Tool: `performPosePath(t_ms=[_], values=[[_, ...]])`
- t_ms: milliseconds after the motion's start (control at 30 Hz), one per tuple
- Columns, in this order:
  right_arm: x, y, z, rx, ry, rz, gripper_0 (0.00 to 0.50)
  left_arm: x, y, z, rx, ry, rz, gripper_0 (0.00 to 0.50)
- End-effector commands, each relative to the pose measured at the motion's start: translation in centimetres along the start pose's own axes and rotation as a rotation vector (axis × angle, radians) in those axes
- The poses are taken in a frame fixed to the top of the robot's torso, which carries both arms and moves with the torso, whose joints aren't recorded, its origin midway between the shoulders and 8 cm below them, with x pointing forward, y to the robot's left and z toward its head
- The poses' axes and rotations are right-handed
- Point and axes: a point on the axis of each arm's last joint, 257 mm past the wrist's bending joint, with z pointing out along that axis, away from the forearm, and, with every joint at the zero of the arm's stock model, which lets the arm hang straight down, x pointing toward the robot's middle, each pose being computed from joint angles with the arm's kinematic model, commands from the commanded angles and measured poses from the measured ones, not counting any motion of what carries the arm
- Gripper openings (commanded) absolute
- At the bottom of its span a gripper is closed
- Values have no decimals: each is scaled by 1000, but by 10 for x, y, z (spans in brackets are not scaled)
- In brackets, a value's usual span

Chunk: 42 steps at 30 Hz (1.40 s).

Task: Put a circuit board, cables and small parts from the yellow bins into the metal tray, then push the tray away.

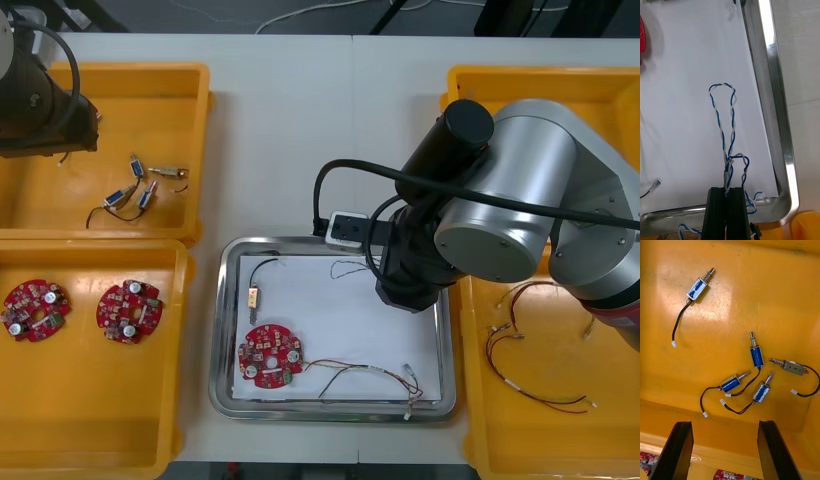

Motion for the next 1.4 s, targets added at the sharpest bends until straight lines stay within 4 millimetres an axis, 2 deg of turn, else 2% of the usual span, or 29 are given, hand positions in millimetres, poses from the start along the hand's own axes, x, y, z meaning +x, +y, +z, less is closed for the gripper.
performPosePath(t_ms=[33,533,933,1300,1333,1367,1400], values=[[-17,2,1,23,-11,-88,0,-38,25,-17,-15,-80,126,500],[-13,5,41,16,-7,-126,0,-46,41,11,20,-70,407,500],[8,2,57,14,14,-134,0,-38,25,32,60,-60,630,500],[20,2,57,0,31,-120,0,-20,6,64,95,-48,734,500],[22,1,57,0,33,-119,34,-17,2,67,104,-48,736,500],[22,1,57,0,33,-124,140,-14,1,70,108,-48,737,500],[22,0,56,3,33,-122,195,-12,-1,72,113,-46,736,500]])
